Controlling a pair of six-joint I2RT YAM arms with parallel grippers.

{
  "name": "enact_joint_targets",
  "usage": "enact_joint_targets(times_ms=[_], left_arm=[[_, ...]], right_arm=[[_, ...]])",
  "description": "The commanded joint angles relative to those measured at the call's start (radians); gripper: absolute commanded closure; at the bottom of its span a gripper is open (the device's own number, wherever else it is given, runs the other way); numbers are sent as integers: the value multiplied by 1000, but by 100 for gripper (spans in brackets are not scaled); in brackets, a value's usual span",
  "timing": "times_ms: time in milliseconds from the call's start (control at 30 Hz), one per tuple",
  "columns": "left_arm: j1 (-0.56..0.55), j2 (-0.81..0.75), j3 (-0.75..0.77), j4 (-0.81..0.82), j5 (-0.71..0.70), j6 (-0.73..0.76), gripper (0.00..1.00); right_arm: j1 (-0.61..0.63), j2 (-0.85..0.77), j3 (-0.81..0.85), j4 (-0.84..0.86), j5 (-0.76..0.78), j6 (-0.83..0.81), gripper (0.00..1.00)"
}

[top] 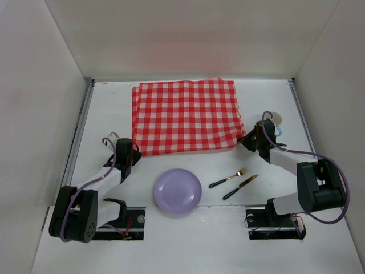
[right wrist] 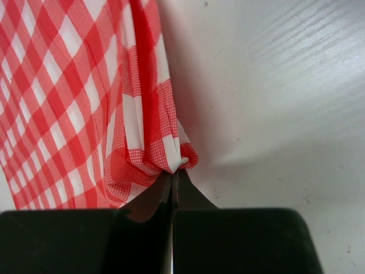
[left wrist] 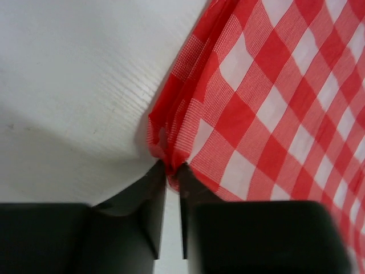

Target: Set the dinner table for one person

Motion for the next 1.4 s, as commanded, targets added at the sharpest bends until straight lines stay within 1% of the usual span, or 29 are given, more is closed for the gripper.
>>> enact_joint_targets(times_ms=[0,67,233,500,633,733,800,833,867,900,1000,1100,1167,1233,1267,1367], left_arm=[[-5,38,33,80,-103,6,94],[2,47,15,118,-138,4,100],[53,-1,-17,131,-163,-31,100],[61,-82,-48,102,-169,-19,100],[67,-114,-79,86,-168,-17,100],[67,-133,-94,74,-162,-17,100],[54,-146,-102,62,-158,-17,98],[48,-163,-105,48,-158,-23,95],[41,-183,-109,34,-158,-25,91],[36,-203,-112,28,-158,-25,88],[22,-327,-111,-33,-160,-22,70],[12,-477,-83,-123,-180,-13,60],[2,-553,-59,-174,-201,-2,58],[-25,-567,-28,-187,-215,13,57],[-42,-547,-14,-185,-215,18,56],[-131,-394,39,-112,-203,18,53]], right_arm=[[9,-20,13,4,-8,-17,99],[3,-22,4,4,-11,-20,100],[-58,-56,-3,-30,2,-48,100],[-116,-122,-41,-85,90,-83,100],[-107,-158,-76,-119,169,-88,100],[-74,-140,-88,-143,161,-80,100],[-72,-131,-95,-151,137,-83,100],[-72,-135,-96,-154,133,-85,98],[-67,-151,-98,-159,139,-83,94],[-60,-174,-99,-171,143,-80,88],[-50,-279,-96,-232,177,-88,69],[-35,-408,-59,-338,235,-111,56],[-5,-462,-27,-387,266,-122,51],[44,-470,8,-407,277,-128,49],[70,-458,23,-401,277,-128,48],[158,-354,85,-337,257,-125,48]])
